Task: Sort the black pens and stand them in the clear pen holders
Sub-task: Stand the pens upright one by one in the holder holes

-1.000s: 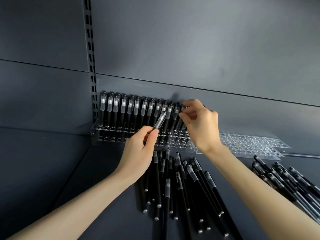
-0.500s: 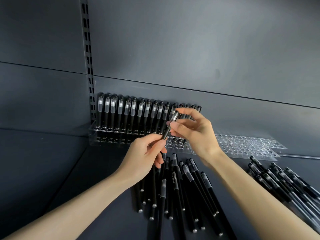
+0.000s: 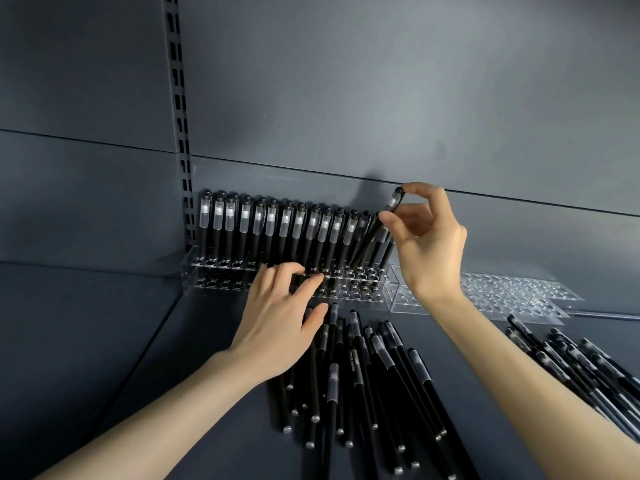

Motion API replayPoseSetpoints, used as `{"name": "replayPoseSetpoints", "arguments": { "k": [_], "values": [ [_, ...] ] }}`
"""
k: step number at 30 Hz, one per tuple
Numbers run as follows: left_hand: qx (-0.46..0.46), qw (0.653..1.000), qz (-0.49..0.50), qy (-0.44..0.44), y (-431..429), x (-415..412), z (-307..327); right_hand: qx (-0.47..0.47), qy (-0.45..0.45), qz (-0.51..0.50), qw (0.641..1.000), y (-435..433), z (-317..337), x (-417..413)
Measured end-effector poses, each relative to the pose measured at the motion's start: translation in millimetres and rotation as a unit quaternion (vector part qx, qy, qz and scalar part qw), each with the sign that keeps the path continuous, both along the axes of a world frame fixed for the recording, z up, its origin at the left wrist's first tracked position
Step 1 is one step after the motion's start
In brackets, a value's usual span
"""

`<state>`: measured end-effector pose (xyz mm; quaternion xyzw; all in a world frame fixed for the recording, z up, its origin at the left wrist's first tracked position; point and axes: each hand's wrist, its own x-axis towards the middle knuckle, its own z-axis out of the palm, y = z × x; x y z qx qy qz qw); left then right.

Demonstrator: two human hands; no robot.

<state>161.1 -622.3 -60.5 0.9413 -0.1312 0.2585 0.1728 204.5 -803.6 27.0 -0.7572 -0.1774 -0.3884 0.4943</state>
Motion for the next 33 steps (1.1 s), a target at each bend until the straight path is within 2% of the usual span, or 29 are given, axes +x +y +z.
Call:
{"name": "replayPoseSetpoints", "arguments": {
  "k": [4,16,24,33],
  "values": [
    [0.012,1.0,0.004,0.01,0.2,0.4,0.0,-0.009,0.006,-0.003,1.0,4.0,-7.6,6.9],
    [0.021,0.999,0.006,0.024,-1.9,-0.1,0.6,-0.157,0.052,-0.038,0.985,2.9,-11.8,14.0],
    [0.021,0.999,0.004,0.035,-2.9,-2.4,3.4,-0.201,0.044,-0.052,0.977,4.7,-16.7,15.5],
    [-0.003,0.998,0.004,0.061,-5.8,-8.1,8.0,-0.191,0.048,-0.06,0.979,2.6,-19.5,9.4]
  ]
}}
